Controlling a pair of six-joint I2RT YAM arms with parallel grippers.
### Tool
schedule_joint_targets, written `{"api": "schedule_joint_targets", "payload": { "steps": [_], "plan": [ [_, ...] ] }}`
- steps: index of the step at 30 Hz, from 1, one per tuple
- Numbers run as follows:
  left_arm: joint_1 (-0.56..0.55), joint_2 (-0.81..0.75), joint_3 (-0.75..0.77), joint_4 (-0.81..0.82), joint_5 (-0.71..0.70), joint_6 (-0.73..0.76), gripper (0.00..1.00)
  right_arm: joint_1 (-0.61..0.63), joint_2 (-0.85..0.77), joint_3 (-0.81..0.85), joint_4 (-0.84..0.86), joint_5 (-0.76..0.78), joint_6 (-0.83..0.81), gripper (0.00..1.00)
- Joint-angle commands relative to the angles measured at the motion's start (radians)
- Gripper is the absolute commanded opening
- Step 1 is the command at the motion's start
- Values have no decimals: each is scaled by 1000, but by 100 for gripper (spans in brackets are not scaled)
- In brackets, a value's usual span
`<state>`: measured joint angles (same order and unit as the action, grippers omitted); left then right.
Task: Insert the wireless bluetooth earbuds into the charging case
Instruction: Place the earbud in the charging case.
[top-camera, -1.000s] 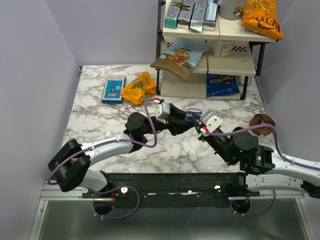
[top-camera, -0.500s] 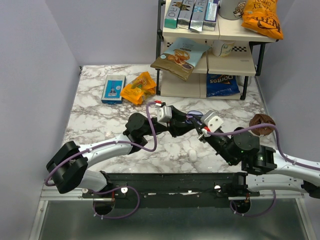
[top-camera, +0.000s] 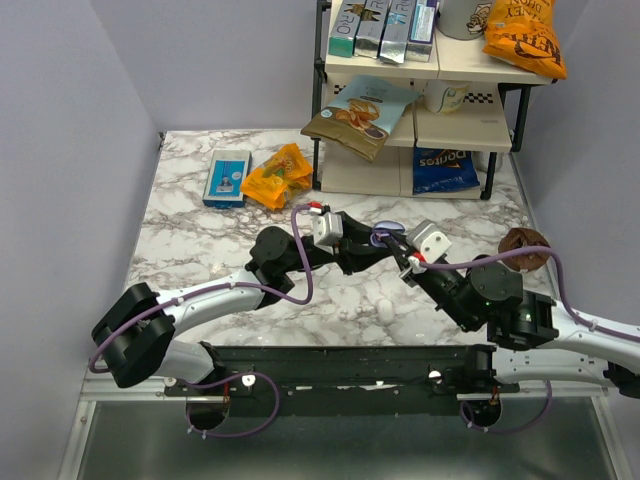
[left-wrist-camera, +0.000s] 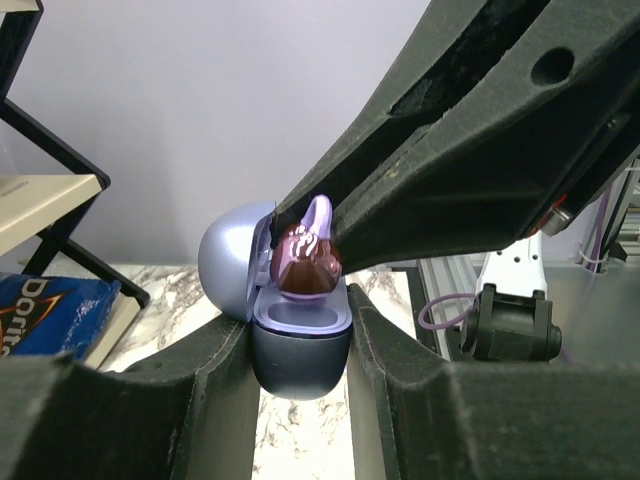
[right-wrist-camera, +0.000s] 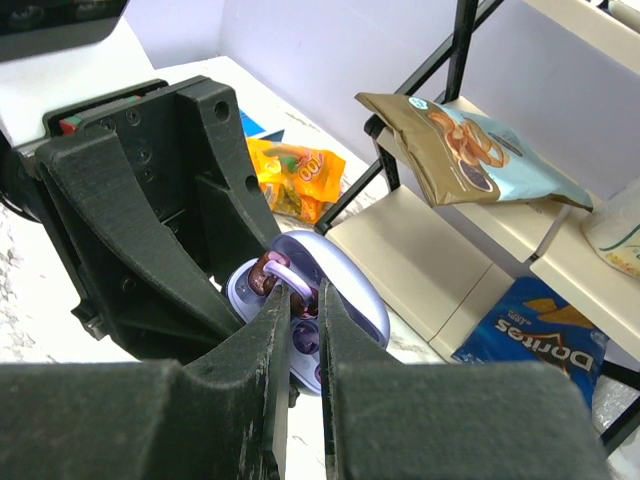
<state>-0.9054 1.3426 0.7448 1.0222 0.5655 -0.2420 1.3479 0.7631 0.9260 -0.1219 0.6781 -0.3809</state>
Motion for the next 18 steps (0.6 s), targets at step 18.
{"api": "schedule_joint_targets", "payload": {
  "steps": [18],
  "plan": [
    [-6, -37, -4, 22, -15, 43, 0, -1, 36, 50, -160, -72, 46, 1]
  ]
}}
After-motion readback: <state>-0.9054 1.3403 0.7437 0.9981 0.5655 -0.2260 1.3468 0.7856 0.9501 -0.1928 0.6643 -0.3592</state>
